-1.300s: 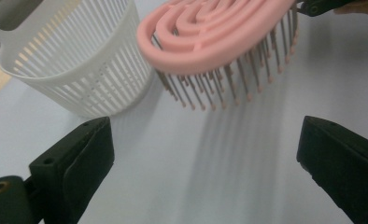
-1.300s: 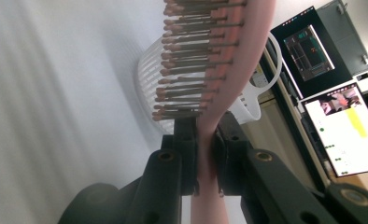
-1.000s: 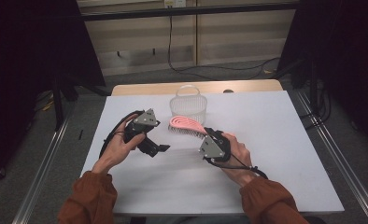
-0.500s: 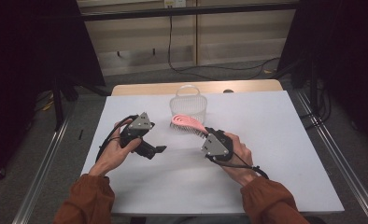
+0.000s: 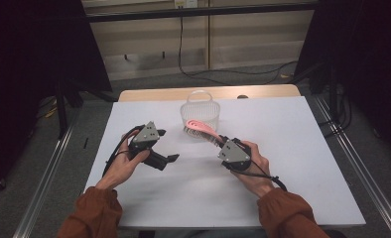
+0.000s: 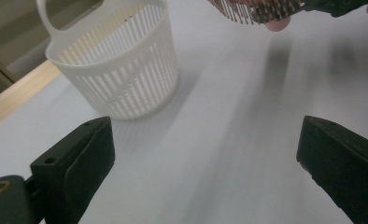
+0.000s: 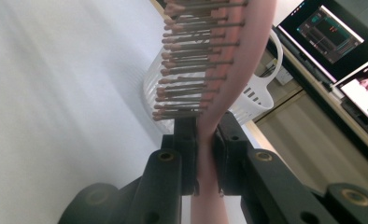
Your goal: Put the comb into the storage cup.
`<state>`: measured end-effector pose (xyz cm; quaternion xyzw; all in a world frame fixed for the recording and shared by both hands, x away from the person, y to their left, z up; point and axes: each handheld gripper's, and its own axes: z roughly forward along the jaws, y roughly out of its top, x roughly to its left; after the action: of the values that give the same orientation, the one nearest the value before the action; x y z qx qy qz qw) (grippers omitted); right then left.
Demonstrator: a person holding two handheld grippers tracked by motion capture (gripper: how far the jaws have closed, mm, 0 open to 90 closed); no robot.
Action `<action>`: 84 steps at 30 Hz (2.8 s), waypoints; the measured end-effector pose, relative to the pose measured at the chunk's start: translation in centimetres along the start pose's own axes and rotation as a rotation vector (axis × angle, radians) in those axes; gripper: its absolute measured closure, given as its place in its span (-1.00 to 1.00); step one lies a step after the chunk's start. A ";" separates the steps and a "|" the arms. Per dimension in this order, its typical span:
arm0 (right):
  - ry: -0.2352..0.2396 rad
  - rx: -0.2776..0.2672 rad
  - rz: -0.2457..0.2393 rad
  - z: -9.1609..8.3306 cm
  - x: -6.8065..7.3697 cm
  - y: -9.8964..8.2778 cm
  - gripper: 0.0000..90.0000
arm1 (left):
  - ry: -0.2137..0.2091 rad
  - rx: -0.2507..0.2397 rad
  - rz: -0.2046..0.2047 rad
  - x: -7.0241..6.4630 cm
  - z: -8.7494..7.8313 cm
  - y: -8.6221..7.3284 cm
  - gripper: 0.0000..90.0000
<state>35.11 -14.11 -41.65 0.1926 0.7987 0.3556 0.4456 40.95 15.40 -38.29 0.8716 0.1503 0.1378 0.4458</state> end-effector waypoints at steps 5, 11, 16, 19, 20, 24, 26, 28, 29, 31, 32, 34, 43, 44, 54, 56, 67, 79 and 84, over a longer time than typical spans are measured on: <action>0.016 -0.021 0.074 -0.1 -0.5 -0.2 0.81 | 0.008 -0.029 -0.003 -0.3 0.3 -0.4 -0.90; 0.030 -0.052 0.156 -0.2 -0.8 -0.4 0.81 | -0.025 -0.114 -0.058 -0.3 0.4 -0.5 -0.90; 0.039 -0.071 0.218 -0.3 -1.2 -0.5 0.81 | -0.018 -0.151 -0.073 -0.4 0.1 -1.0 -0.91; 0.047 -0.077 0.251 -0.3 -1.4 -0.7 0.81 | 0.023 -0.161 -0.073 -0.7 0.0 -1.9 -0.92; 0.050 -0.078 0.260 -0.3 -1.5 -0.8 0.81 | 0.035 -0.170 -0.085 -0.8 -0.1 -2.1 -0.92; 0.069 -0.099 0.314 -0.4 -1.5 -0.8 0.81 | 0.085 -0.207 -0.106 -0.5 -0.4 -2.8 -0.92; 0.081 -0.114 0.339 -0.4 -1.6 -0.7 0.81 | 0.109 -0.218 -0.123 -0.4 -0.4 -3.1 -0.92; 0.088 -0.125 0.364 -0.4 -1.6 -0.7 0.81 | 0.095 -0.231 -0.143 -0.2 -0.3 -3.4 -0.92; 0.088 -0.125 0.364 -0.4 -1.6 -0.7 0.81 | 0.095 -0.231 -0.143 -0.2 -0.3 -3.4 -0.92; 0.096 -0.130 0.376 -0.4 -1.7 -0.8 0.81 | 0.088 -0.238 -0.150 -0.1 -0.3 -3.4 -0.92; 0.104 -0.137 0.388 -0.4 -1.7 -0.9 0.81 | 0.087 -0.244 -0.158 0.0 -0.3 -3.4 -0.92; 0.111 -0.150 0.403 -0.5 -1.7 -1.0 0.81 | 0.103 -0.248 -0.162 0.0 -0.4 -3.4 -0.92; 0.188 -0.214 0.468 -0.4 -1.8 -1.0 0.81 | 0.103 -0.260 -0.176 0.0 -0.6 -3.2 -0.92; 0.202 -0.224 0.478 -0.4 -1.8 -0.9 0.81 | 0.095 -0.262 -0.179 -0.1 -0.5 -3.2 -0.92; 0.299 -0.290 0.533 -0.4 -2.3 -1.0 0.81 | 0.039 -0.295 -0.167 -0.7 -0.7 -2.6 -0.92; 0.308 -0.288 0.554 -0.4 -2.3 -1.1 0.81 | 0.034 -0.298 -0.169 -0.9 -0.8 -2.5 -0.92; 0.355 -0.317 0.574 -0.7 -2.4 -0.9 0.81 | 0.015 -0.326 -0.181 -1.6 -1.2 -1.5 -0.94; 0.424 -0.347 0.563 -1.0 -2.0 -0.7 0.81 | -0.020 -0.378 -0.153 -2.3 -2.0 -0.1 -0.94; 0.459 -0.351 0.555 -1.1 -1.9 -0.6 0.81 | -0.048 -0.378 -0.151 -2.5 -1.8 0.2 -0.92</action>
<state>35.16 -16.17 -40.62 0.2376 0.7224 0.6271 0.1686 38.00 15.65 -37.35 0.7616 0.1762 0.1087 0.6140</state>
